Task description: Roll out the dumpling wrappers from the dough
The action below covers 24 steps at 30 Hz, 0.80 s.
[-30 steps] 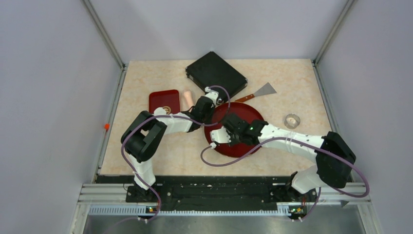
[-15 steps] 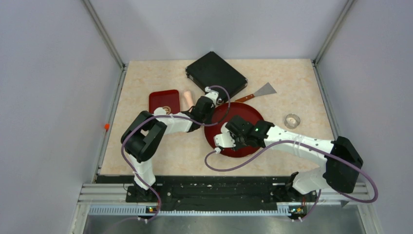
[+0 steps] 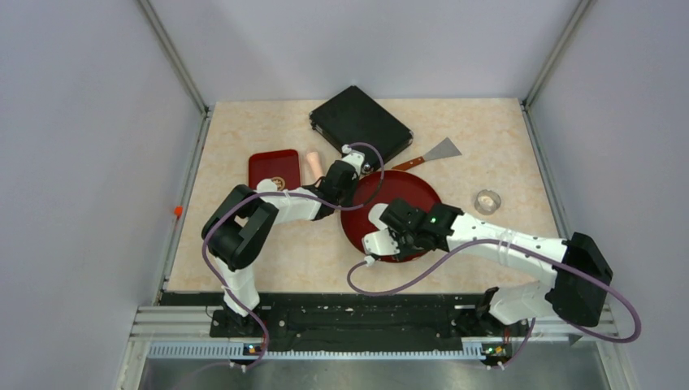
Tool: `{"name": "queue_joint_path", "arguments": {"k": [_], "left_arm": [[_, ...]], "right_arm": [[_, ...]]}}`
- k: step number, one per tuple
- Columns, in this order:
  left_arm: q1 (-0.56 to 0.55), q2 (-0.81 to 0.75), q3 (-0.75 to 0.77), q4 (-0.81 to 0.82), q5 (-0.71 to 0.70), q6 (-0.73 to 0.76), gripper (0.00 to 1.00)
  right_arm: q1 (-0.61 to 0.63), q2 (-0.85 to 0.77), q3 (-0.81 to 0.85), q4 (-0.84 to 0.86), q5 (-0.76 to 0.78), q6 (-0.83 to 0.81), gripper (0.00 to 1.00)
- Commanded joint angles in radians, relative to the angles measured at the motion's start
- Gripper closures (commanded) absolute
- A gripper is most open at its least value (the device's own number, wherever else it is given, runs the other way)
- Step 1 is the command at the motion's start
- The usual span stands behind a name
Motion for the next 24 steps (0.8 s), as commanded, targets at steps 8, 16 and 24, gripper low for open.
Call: {"name": "queue_joint_path", "arguments": {"k": [8, 16, 24], "left_arm": [[0.013, 0.015, -0.012, 0.037, -0.155, 0.033, 1.00], [0.013, 0.012, -0.014, 0.036, -0.155, 0.036, 1.00], [0.012, 0.011, -0.012, 0.033, -0.142, 0.039, 1.00]], "right_arm": [[0.009, -0.032, 0.009, -0.216, -0.139, 0.087, 1.00], [-0.238, -0.227, 0.149, 0.084, 0.014, 0.012, 1.00], [-0.433, -0.262, -0.015, 0.384, 0.113, -0.027, 1.00]]}}
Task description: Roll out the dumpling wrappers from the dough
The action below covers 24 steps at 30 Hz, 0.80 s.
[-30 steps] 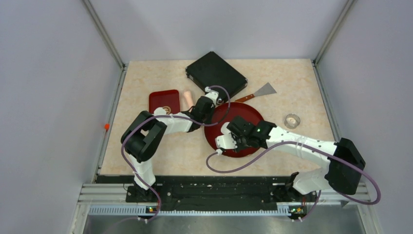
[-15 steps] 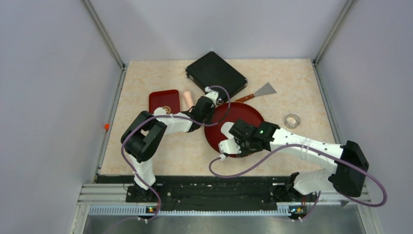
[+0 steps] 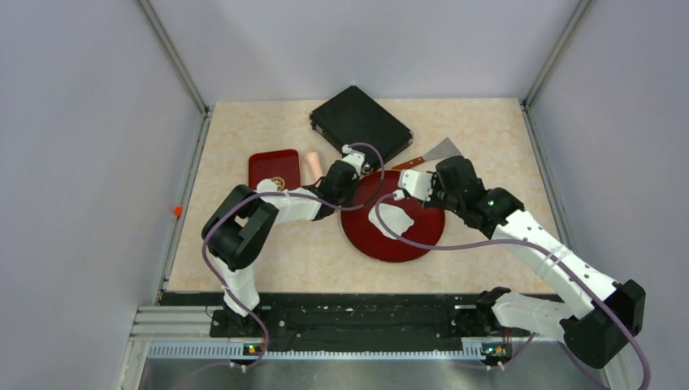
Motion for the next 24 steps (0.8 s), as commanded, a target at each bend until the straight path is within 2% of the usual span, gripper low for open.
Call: {"name": "queue_joint_path", "arguments": {"k": [1, 5, 9, 14, 18, 20, 22, 23, 24], "left_arm": [[0.015, 0.008, -0.013, 0.030, -0.134, 0.039, 1.00], [0.015, 0.001, -0.018, 0.033, -0.128, 0.039, 0.94], [0.015, -0.011, -0.027, 0.039, -0.125, 0.038, 0.84], [0.015, -0.033, -0.044, 0.047, -0.125, 0.038, 0.72], [0.015, -0.057, -0.049, 0.045, -0.133, 0.039, 0.64], [0.016, -0.073, -0.053, 0.045, -0.148, 0.045, 0.45], [0.016, -0.100, -0.058, 0.047, -0.145, 0.053, 0.34], [0.016, -0.115, -0.061, 0.049, -0.136, 0.058, 0.25], [0.016, -0.130, -0.062, 0.047, -0.122, 0.062, 0.11]], "right_arm": [[-0.091, -0.004, -0.113, 0.297, 0.099, -0.036, 1.00], [-0.179, 0.041, -0.207, 0.472, 0.094, -0.015, 1.00], [-0.199, 0.104, -0.291, 0.602, 0.121, -0.007, 1.00], [-0.200, 0.143, -0.328, 0.658, 0.164, 0.016, 1.00], [-0.202, 0.150, -0.350, 0.678, 0.174, 0.021, 0.92], [-0.202, 0.156, -0.353, 0.657, 0.165, 0.032, 0.86], [-0.202, 0.153, -0.355, 0.612, 0.128, 0.043, 0.77], [-0.202, 0.148, -0.352, 0.586, 0.109, 0.046, 0.73], [-0.203, 0.144, -0.355, 0.561, 0.096, 0.049, 0.69]]}}
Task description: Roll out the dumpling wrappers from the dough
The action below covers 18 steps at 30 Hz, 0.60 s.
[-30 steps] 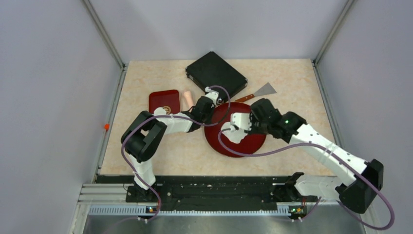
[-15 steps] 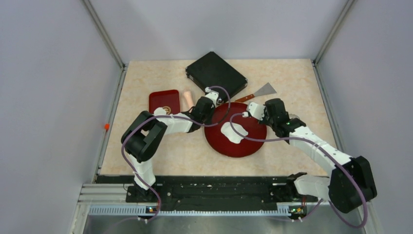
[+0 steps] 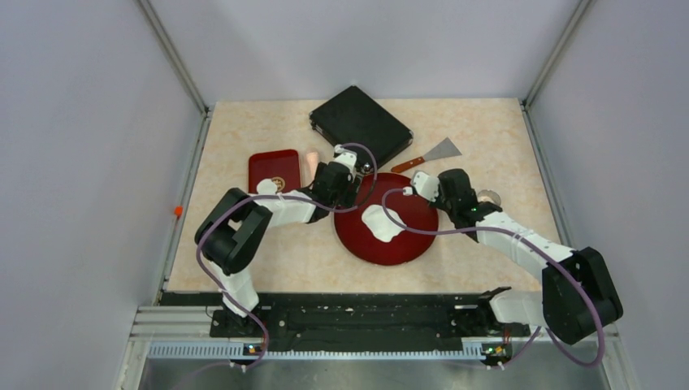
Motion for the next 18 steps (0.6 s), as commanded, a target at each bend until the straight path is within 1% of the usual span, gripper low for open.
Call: {"name": "queue_joint_path", "arguments": {"k": [1, 4, 8, 12, 17, 18], "left_arm": [[0.005, -0.105, -0.013, 0.020, -0.002, 0.026, 0.06], [0.006, -0.141, -0.013, 0.015, 0.041, 0.044, 0.03], [0.006, -0.195, -0.017, 0.012, 0.127, 0.096, 0.01], [0.011, -0.257, 0.004, -0.023, 0.233, 0.187, 0.01], [0.050, -0.317, 0.053, -0.098, 0.297, 0.295, 0.01], [0.063, -0.327, 0.059, -0.106, 0.339, 0.320, 0.01]], "right_arm": [[-0.005, -0.016, 0.001, -0.038, -0.039, 0.032, 0.66], [-0.006, -0.032, -0.001, -0.122, -0.072, 0.026, 0.57], [-0.005, -0.098, -0.006, -0.275, -0.178, 0.002, 0.55], [-0.006, -0.166, 0.011, -0.449, -0.306, -0.038, 0.53], [-0.005, -0.205, 0.074, -0.589, -0.379, -0.039, 0.52], [-0.005, -0.215, 0.092, -0.608, -0.397, -0.038, 0.48]]}}
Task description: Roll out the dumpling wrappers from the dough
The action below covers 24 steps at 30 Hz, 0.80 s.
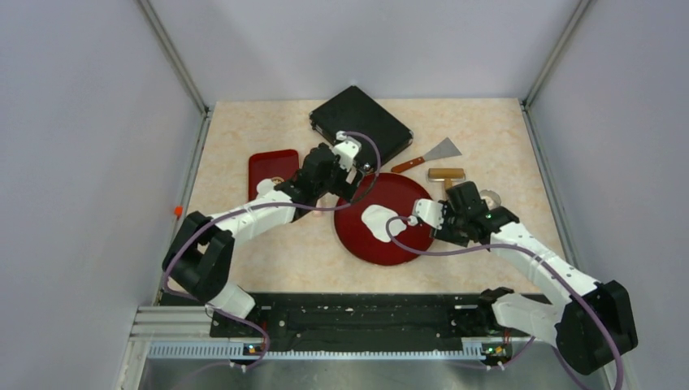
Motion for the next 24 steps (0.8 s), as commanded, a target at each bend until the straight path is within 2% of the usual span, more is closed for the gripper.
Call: {"name": "queue_joint_path", "arguments": {"k": [1, 3, 6, 9, 12, 15, 20, 24], "left_arm": [[0.051, -0.079, 0.070, -0.061, 0.131, 0.138, 0.01], [0.070, -0.085, 0.084, -0.093, 0.150, 0.174, 0.01], [0.095, -0.088, 0.097, -0.159, 0.173, 0.221, 0.01], [0.112, -0.093, 0.093, -0.184, 0.166, 0.255, 0.01], [0.125, -0.101, 0.074, -0.197, 0.181, 0.267, 0.01], [0.133, -0.098, 0.084, -0.288, 0.214, 0.277, 0.01], [0.170, -0.121, 0.011, -0.237, 0.201, 0.264, 0.01], [0.193, -0.105, 0.008, -0.254, 0.217, 0.234, 0.01]], "right_arm": [[-0.006, -0.051, 0.106, -0.148, -0.125, -0.005, 0.46], [-0.005, -0.076, 0.137, -0.119, -0.127, 0.030, 0.46], [-0.005, -0.110, 0.146, 0.055, -0.035, 0.137, 0.45], [-0.013, -0.123, 0.155, 0.223, 0.070, 0.212, 0.39], [-0.045, -0.097, 0.189, 0.318, 0.148, 0.280, 0.34], [-0.124, -0.041, 0.221, 0.336, 0.165, 0.336, 0.34], [-0.354, 0.101, 0.267, 0.253, 0.080, 0.356, 0.38], [-0.484, 0.202, 0.248, 0.232, 0.016, 0.333, 0.38]]}}
